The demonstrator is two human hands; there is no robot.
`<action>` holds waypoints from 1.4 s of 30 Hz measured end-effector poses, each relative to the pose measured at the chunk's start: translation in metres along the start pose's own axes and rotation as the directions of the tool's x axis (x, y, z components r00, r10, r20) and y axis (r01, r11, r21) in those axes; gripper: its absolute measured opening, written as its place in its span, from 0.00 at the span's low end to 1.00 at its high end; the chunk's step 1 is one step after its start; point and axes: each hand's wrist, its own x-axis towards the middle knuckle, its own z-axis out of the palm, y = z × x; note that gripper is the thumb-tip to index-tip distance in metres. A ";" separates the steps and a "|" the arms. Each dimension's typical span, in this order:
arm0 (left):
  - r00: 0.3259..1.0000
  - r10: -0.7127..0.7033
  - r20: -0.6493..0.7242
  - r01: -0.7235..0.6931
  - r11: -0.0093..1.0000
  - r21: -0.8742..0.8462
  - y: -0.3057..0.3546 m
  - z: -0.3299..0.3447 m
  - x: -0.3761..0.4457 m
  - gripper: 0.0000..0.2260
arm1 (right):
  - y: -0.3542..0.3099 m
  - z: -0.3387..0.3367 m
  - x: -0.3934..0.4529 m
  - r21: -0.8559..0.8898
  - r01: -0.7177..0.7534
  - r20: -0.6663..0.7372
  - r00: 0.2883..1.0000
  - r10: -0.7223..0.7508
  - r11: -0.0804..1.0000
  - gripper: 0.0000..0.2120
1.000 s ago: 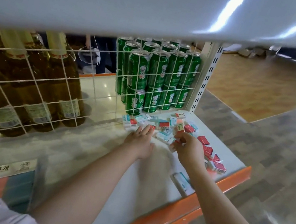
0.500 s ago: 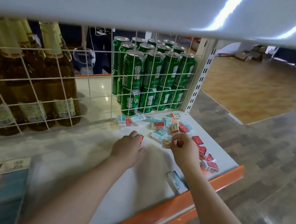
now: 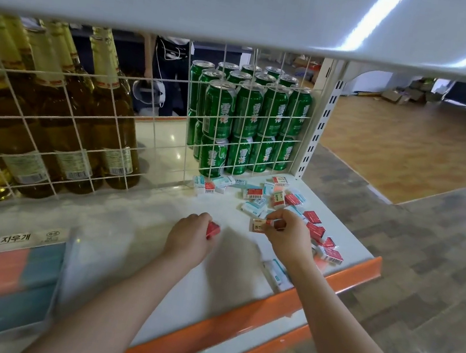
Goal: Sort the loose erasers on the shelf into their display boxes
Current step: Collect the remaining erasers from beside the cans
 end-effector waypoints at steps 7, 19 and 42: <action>0.999 -0.036 -0.024 0.032 0.989 -0.146 -0.004 -0.007 -0.016 0.11 | -0.001 0.002 -0.010 0.044 0.009 0.043 0.999 -0.011 0.999 0.07; 0.966 -0.241 0.094 0.221 0.576 -0.787 -0.018 -0.022 -0.035 0.05 | -0.009 0.017 -0.025 0.073 0.042 0.149 0.987 -0.053 0.996 0.14; 0.989 0.047 0.142 -0.057 0.996 0.073 -0.055 -0.039 -0.069 0.21 | -0.025 0.031 -0.062 0.048 0.031 0.190 0.981 -0.040 0.998 0.10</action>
